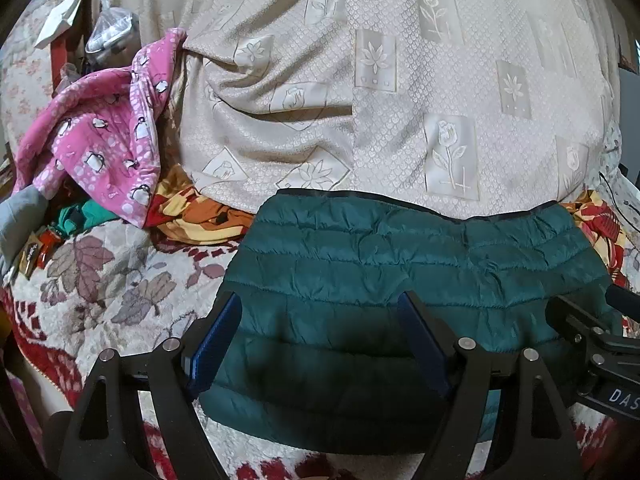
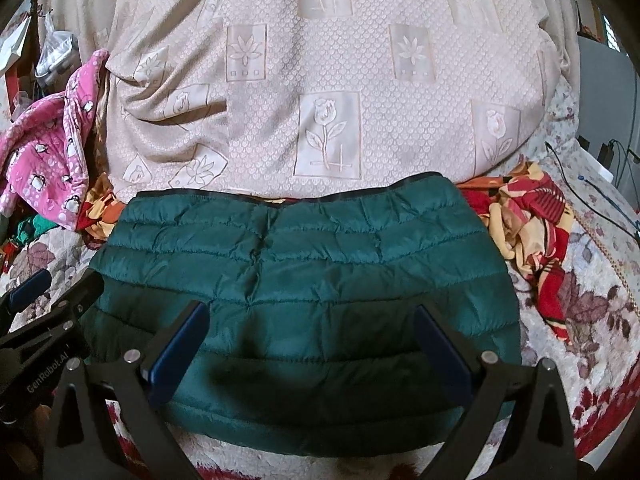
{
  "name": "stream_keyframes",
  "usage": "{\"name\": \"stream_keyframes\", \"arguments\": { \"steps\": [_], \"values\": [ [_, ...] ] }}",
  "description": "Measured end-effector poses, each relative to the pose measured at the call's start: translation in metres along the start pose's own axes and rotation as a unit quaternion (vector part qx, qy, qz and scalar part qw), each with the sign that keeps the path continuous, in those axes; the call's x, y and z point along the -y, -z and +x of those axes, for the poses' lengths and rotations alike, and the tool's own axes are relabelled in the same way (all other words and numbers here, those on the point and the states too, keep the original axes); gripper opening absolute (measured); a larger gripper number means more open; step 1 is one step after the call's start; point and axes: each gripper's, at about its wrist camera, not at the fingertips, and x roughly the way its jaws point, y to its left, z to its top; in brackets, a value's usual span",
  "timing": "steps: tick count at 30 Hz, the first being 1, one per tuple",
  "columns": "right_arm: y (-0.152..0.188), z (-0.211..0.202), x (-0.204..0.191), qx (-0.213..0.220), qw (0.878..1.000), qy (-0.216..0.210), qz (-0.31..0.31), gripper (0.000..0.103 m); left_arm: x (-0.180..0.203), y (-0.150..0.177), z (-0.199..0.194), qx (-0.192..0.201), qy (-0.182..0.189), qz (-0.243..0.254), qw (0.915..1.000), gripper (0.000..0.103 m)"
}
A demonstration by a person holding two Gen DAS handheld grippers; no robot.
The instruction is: Fold large clothes
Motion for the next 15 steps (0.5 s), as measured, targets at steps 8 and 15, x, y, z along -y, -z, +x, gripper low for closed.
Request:
{"name": "stream_keyframes", "arguments": {
  "steps": [8,15],
  "values": [
    [0.001,0.008,0.0,-0.009,1.0,-0.005,0.002,0.103,-0.002,0.002,0.004,-0.001,0.001,-0.003,1.0,0.053],
    [0.001,0.013,-0.004,-0.013,1.0,-0.006,-0.004,0.103,-0.005,0.002,0.009,-0.006,0.002,-0.006,1.0,0.053]
  ]
}}
